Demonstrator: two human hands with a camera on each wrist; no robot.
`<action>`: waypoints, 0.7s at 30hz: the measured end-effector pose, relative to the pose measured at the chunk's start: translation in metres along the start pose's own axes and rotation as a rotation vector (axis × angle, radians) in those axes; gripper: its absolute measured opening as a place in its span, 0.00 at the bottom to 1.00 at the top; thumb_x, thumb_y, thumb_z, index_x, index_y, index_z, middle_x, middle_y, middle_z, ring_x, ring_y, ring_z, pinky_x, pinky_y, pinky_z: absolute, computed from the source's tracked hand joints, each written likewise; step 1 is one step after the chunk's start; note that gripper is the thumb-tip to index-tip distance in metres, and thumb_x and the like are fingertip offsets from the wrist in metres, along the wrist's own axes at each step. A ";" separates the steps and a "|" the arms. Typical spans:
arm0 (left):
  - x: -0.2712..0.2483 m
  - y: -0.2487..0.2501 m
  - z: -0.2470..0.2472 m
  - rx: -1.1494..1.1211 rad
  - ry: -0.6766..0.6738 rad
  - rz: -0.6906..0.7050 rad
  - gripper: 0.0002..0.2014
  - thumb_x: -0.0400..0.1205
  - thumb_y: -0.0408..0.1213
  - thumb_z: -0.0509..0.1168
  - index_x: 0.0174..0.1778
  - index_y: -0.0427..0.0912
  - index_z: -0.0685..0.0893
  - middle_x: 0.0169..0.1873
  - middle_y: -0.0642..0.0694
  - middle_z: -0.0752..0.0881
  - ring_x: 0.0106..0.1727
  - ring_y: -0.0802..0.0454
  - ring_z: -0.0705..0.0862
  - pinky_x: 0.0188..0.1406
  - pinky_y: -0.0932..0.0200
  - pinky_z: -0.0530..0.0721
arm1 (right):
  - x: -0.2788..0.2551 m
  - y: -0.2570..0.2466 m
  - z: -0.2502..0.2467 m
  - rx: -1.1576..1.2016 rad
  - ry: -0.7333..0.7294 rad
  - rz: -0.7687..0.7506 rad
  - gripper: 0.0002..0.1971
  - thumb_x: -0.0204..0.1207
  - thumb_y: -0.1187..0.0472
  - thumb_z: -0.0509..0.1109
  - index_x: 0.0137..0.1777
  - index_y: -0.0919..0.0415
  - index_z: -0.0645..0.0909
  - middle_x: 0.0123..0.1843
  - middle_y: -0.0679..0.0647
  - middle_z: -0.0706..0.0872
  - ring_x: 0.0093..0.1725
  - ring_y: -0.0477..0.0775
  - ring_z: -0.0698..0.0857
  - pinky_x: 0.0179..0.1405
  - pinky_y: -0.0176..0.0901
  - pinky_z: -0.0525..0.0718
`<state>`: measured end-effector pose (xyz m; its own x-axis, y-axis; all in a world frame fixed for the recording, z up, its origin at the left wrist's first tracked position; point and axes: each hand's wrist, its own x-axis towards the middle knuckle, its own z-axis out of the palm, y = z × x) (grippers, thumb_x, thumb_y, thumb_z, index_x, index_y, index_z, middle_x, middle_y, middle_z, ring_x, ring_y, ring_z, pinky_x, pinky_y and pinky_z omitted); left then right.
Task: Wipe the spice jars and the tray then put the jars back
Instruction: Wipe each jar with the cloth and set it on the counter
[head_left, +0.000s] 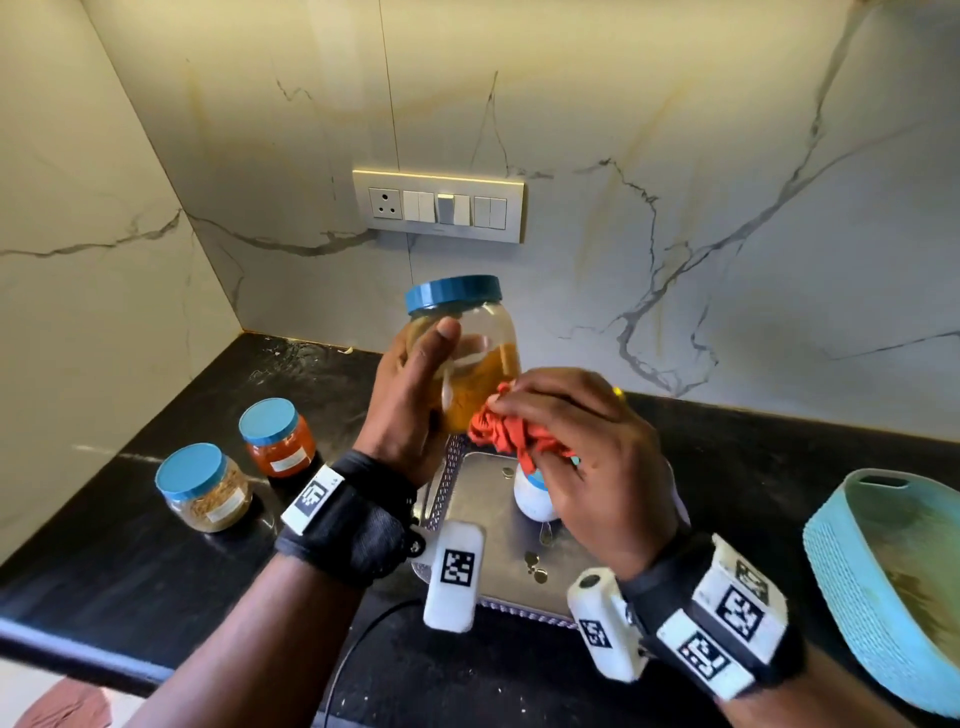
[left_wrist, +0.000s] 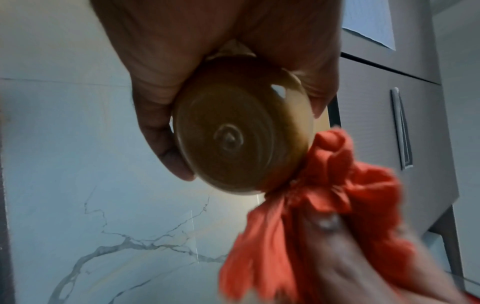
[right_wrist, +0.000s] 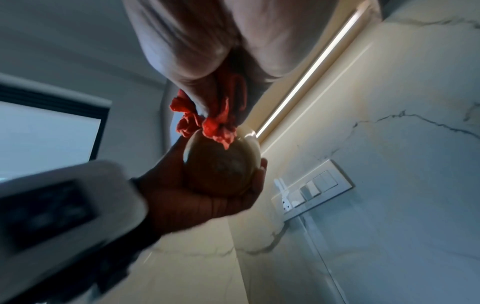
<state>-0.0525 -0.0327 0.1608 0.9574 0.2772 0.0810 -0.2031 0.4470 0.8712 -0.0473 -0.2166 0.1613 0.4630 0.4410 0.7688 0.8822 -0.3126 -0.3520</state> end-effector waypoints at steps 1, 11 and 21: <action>0.000 0.001 -0.001 0.006 -0.004 0.000 0.44 0.65 0.59 0.83 0.70 0.34 0.79 0.69 0.18 0.78 0.71 0.19 0.79 0.65 0.28 0.84 | -0.006 -0.004 0.001 -0.019 -0.013 -0.029 0.19 0.72 0.73 0.68 0.59 0.61 0.91 0.59 0.54 0.89 0.61 0.53 0.87 0.67 0.37 0.81; -0.006 0.004 0.009 0.008 -0.111 0.012 0.54 0.63 0.61 0.85 0.77 0.32 0.73 0.66 0.23 0.83 0.65 0.24 0.84 0.58 0.29 0.88 | 0.027 0.012 -0.002 0.126 0.158 0.121 0.18 0.72 0.76 0.73 0.60 0.65 0.88 0.58 0.56 0.88 0.61 0.50 0.85 0.65 0.41 0.83; -0.011 0.010 -0.004 -0.098 -0.185 -0.092 0.46 0.67 0.59 0.83 0.77 0.41 0.77 0.67 0.32 0.85 0.63 0.38 0.88 0.53 0.40 0.90 | 0.014 0.012 0.003 0.135 0.119 0.098 0.19 0.70 0.78 0.74 0.61 0.65 0.88 0.58 0.57 0.88 0.62 0.55 0.86 0.66 0.49 0.84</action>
<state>-0.0660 -0.0276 0.1666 0.9923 0.0745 0.0990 -0.1237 0.5463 0.8284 -0.0299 -0.2112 0.1661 0.5413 0.3092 0.7819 0.8404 -0.2303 -0.4906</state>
